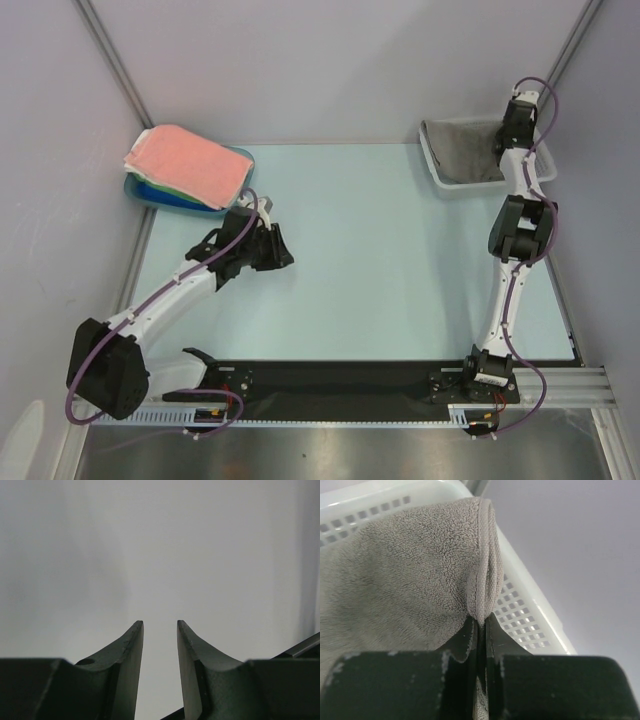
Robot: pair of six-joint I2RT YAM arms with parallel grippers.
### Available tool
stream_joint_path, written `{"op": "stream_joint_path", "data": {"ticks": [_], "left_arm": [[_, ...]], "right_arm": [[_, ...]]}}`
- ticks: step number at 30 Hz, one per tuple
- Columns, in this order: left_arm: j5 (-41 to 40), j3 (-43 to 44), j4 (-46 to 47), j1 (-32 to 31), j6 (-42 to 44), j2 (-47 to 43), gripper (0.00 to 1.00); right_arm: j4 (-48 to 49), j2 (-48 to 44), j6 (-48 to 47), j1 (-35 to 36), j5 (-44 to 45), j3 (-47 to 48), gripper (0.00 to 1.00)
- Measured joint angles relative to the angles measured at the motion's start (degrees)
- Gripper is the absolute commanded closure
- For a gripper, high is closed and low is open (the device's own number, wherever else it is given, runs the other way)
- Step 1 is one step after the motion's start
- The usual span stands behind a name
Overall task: Fold and stack the towels
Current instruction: Neatly place the folded towel into the bin
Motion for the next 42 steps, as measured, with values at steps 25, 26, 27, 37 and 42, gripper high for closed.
{"op": "stream_joint_path", "data": {"ticks": [25,26,27,37,42], "left_arm": [[1.11,-0.31,1.03,0.11,-0.02,1.07,0.55],[1.18,-0.31,1.09,0.13,0.0,1.03,0.55],[1.2,-0.31,1.11,0.17,-0.02,0.96,0.55],[-7.48,4.31,0.7,0.37,-1.66,-0.28,0.48],[-26.38,14.93,0.46,1.62,-6.03,5.31,0.46]], "right_arm": [[-2.36,0.7,6.91,-1.27,-1.05,4.98,0.0],[-2.93,0.37,7.63,-1.07,-1.33,5.03,0.0],[-3.69,-0.11,8.7,-0.76,-1.62,5.03,0.0],[-8.33,-17.38,17.86,12.7,-6.01,-7.76,0.0],[-5.33,-27.19,22.32,25.97,-11.04,-22.36,0.01]]}}
